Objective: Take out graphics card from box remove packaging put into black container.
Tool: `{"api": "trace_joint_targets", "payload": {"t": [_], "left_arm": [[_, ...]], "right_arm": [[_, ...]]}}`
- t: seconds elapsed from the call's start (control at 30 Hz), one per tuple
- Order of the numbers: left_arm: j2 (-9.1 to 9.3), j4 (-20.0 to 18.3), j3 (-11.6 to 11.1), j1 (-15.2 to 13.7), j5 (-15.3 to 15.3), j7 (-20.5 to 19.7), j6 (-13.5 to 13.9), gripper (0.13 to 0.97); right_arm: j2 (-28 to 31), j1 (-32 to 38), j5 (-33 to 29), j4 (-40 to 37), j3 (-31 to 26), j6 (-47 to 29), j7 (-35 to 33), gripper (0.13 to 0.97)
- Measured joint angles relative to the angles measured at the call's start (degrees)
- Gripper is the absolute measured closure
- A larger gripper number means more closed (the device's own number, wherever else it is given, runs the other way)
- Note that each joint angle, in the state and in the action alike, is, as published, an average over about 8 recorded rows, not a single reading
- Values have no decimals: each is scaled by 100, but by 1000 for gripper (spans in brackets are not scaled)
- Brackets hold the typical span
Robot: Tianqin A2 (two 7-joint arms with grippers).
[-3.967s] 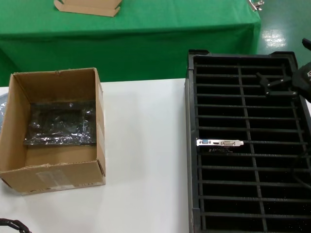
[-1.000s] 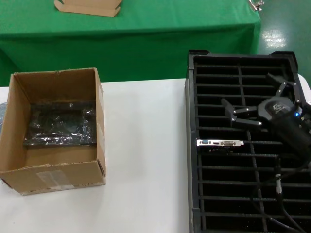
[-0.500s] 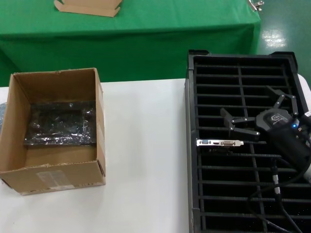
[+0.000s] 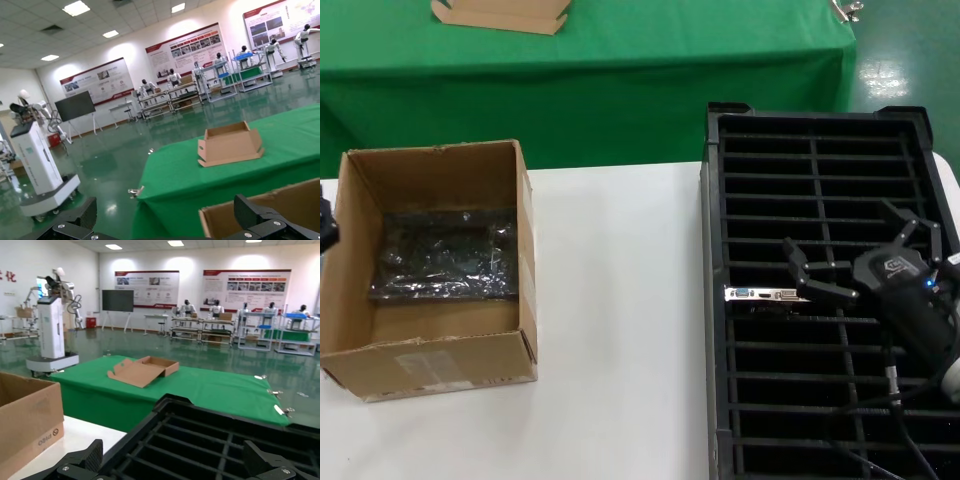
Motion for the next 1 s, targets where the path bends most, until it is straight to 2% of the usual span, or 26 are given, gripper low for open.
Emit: {"api": "trace_joint_targets", "payload": {"t": [1.0], "left_arm": [[143,-617,839,991,204,-1020,-279,132]], "right_arm": [[-288,-1017,-327,744,117,1275,236,129]]}}
